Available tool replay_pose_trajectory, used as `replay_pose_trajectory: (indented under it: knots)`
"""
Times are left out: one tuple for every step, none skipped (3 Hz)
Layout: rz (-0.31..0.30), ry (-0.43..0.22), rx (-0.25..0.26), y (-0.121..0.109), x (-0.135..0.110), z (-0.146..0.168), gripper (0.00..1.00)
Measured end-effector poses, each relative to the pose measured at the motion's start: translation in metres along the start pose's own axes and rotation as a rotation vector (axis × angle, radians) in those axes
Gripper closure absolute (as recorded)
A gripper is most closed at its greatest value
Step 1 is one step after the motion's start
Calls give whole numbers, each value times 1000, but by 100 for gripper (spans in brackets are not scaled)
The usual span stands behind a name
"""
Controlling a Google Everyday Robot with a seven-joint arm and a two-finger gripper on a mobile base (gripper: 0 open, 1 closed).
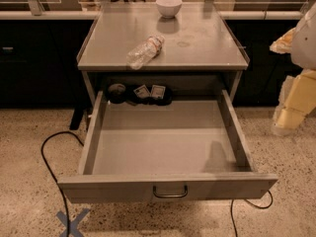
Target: Close top drawer
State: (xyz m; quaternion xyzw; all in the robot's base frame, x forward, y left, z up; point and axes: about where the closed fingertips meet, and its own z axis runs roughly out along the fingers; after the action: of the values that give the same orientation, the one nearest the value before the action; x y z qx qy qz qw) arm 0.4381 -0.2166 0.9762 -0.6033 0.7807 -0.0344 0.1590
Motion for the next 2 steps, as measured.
replay_pose_trajectory:
  knots:
    - [-1,-1,5,1,-1,0,0]
    - [2,0,-13,14,4,10,0]
